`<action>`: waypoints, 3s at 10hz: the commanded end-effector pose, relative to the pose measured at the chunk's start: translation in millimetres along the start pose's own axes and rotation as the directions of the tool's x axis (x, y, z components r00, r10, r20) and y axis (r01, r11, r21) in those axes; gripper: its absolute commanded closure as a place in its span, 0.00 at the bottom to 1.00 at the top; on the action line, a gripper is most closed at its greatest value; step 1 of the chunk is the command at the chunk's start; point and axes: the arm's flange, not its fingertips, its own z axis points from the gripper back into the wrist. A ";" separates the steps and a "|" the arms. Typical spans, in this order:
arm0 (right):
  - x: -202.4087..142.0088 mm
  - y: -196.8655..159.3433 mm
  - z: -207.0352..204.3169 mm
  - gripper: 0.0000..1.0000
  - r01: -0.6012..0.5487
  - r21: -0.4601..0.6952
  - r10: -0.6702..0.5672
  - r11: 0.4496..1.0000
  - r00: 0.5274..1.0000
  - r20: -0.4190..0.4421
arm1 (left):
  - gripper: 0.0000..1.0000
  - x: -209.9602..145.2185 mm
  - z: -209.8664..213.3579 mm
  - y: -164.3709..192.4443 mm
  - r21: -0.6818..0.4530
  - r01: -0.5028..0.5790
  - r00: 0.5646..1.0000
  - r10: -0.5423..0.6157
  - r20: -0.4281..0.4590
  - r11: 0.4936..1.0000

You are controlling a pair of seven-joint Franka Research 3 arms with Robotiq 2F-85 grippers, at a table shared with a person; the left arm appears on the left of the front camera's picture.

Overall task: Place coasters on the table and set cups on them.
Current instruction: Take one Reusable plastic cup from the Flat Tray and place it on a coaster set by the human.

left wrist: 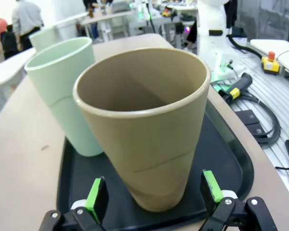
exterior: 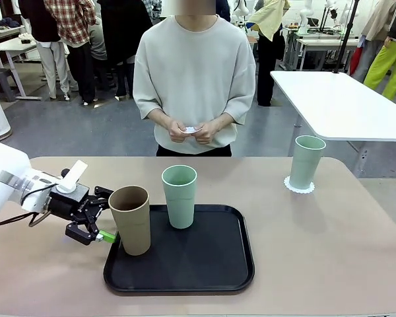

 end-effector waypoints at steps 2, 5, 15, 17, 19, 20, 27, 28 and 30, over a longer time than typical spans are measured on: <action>-0.5 0.4 0.3 0.00 -0.001 0.008 0.001 1.000 1.000 -0.002 | 0.00 -4.9 -19.4 3.3 -0.014 0.048 0.998 -0.048 0.044 0.999; -0.5 0.4 0.3 0.00 -0.001 0.008 0.001 1.000 1.000 -0.002 | 0.00 -3.9 -32.4 8.6 -0.027 0.054 0.997 -0.052 0.062 0.998; -0.5 0.4 0.3 0.00 -0.001 0.008 0.001 1.000 1.000 -0.002 | 1.00 -5.6 -48.6 10.7 -0.059 0.065 0.989 -0.056 0.136 0.996; -0.5 0.4 0.3 0.00 -0.001 0.008 0.001 1.000 1.000 -0.002 | 1.00 -2.9 -47.1 11.1 -0.055 0.059 0.990 -0.052 0.132 0.997; -0.5 0.4 0.3 0.00 -0.001 0.008 0.001 1.000 1.000 -0.002 | 0.65 4.8 -35.6 8.3 -0.060 0.016 0.992 -0.009 0.124 0.998; -0.5 0.4 0.3 0.00 -0.001 0.008 0.001 1.000 1.000 -0.002 | 0.65 20.7 -14.7 6.1 -0.028 0.032 0.988 -0.028 0.154 0.999; -0.5 0.4 0.3 0.00 -0.001 0.008 0.001 1.000 1.000 -0.002 | 0.65 155.9 150.0 25.4 0.191 -0.101 0.990 0.079 0.120 0.976; -0.5 0.4 0.3 0.00 -0.001 0.008 0.001 1.000 1.000 -0.002 | 0.65 160.3 152.2 30.5 0.161 -0.160 0.986 0.151 0.068 0.974; -0.5 0.4 0.3 0.00 -0.001 0.008 0.001 1.000 1.000 -0.002 | 0.65 162.1 157.6 24.7 0.222 -0.091 0.991 0.067 0.112 0.971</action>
